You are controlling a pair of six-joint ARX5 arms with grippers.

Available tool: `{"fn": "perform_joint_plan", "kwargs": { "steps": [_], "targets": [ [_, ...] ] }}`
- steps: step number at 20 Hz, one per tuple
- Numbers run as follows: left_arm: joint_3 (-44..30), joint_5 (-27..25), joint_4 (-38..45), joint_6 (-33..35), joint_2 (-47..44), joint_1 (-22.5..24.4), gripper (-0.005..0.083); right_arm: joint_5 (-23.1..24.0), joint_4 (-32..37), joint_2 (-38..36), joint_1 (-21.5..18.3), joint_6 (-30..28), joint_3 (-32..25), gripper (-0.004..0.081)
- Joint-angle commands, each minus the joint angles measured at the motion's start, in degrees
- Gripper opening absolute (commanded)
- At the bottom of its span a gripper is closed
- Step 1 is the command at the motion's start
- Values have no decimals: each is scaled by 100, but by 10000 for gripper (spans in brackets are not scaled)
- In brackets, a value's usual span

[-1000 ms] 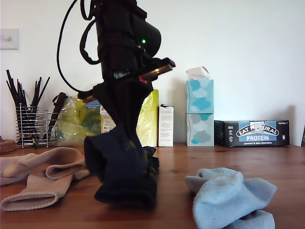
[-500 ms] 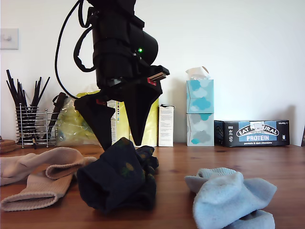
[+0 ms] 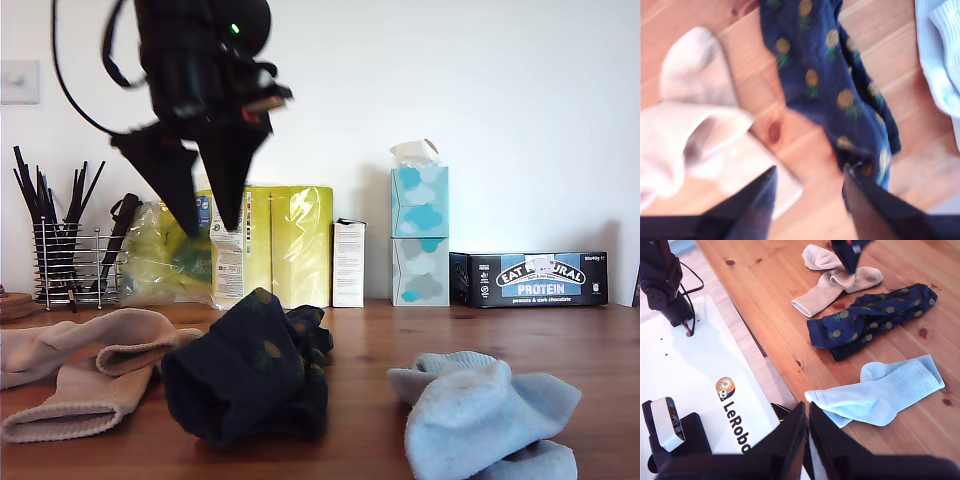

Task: Pair up the socks based on colour and pattern, by placing each sock on top of its pair

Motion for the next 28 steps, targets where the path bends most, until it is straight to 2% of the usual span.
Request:
{"fn": "perform_joint_plan", "kwargs": {
  "steps": [1,5,7,9,12,24,28],
  "targets": [
    [-293,17,79,17,140,-48,137,-15,46,-44,44,-28,11,-12],
    [-750,33,190,26,184,-46,109,-11,52,-44,149,-35,11,-12],
    [-789,352,411,20,184,-55,103,-11,105,-44,151,-35,11,-12],
    [-789,636,658,22,201,-188,40,-11,125,-44,162,-33,11,-12],
    [-791,662,756,162,352,-396,-24,-9,101,-44,212,-33,11,-12],
    [-796,713,1110,170,1362,-553,-24,0,-24,-46,214,-55,11,-12],
    [-796,841,1123,168,1506,-761,-24,0,-22,-46,214,-57,11,-12]
  ]
}}
